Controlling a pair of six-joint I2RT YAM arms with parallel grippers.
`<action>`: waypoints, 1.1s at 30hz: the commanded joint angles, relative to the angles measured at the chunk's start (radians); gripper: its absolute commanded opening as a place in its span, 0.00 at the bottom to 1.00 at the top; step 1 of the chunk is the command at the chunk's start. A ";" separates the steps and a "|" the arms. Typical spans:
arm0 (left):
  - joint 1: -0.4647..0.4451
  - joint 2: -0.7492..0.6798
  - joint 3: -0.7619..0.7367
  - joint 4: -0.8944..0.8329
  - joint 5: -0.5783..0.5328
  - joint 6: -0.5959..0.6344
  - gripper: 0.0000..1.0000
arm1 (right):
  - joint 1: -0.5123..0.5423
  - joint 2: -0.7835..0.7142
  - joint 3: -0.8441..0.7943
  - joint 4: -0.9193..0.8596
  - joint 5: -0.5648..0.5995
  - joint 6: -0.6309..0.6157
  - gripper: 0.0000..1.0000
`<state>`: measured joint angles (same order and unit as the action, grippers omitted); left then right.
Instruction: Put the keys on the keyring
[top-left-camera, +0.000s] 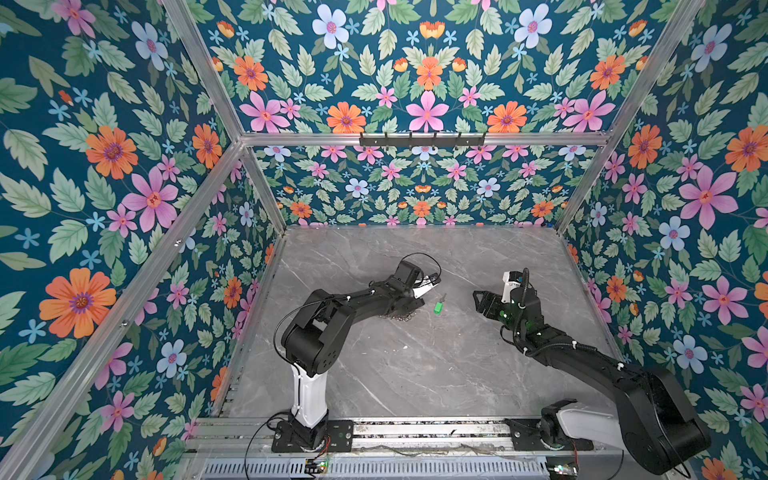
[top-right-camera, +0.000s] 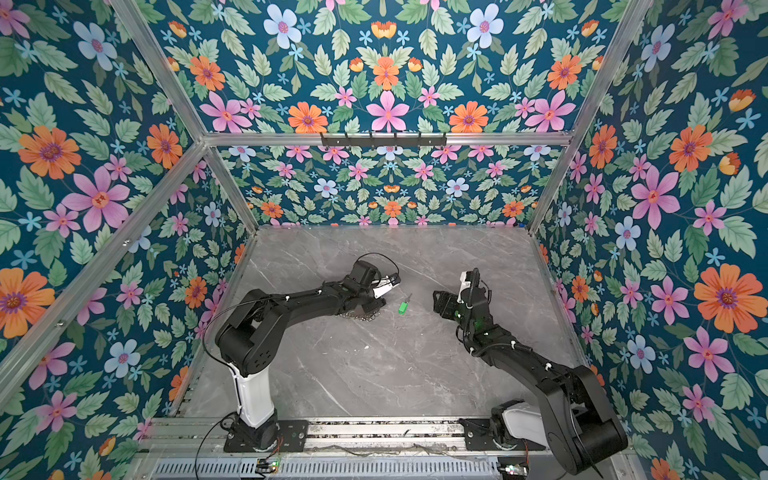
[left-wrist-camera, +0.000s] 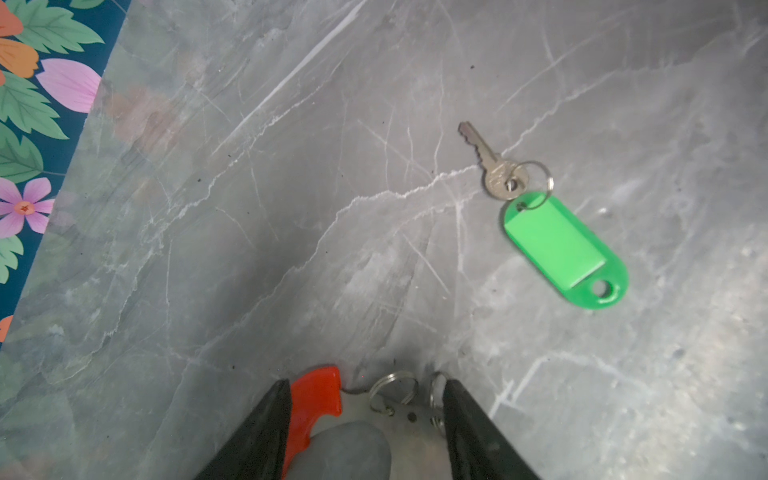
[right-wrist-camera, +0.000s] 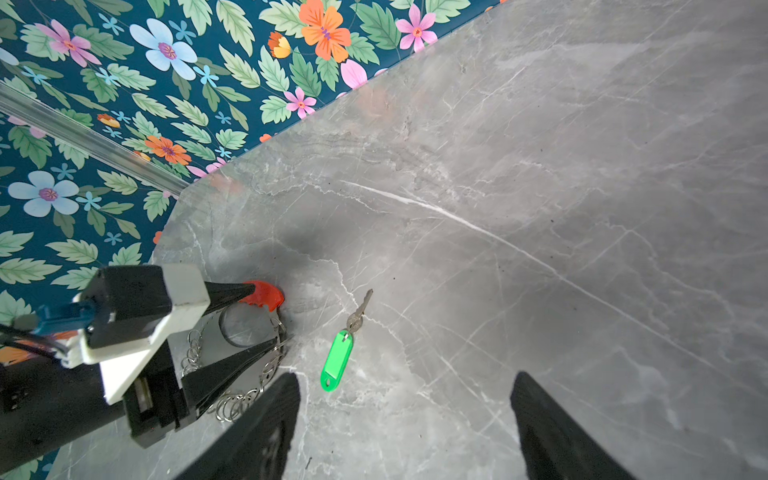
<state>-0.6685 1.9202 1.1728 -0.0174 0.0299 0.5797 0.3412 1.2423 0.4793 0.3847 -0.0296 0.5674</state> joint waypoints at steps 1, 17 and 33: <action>-0.005 0.005 -0.001 -0.016 0.013 -0.010 0.61 | 0.000 -0.002 0.009 -0.003 0.004 0.003 0.81; -0.006 -0.012 -0.010 -0.015 0.016 -0.016 0.67 | 0.000 0.002 0.009 -0.003 0.003 0.005 0.81; -0.006 -0.048 -0.058 -0.026 0.024 -0.010 0.68 | 0.000 0.007 0.011 0.000 -0.002 0.006 0.81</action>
<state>-0.6750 1.8870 1.1194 -0.0254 0.0498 0.5762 0.3416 1.2457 0.4797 0.3817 -0.0299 0.5678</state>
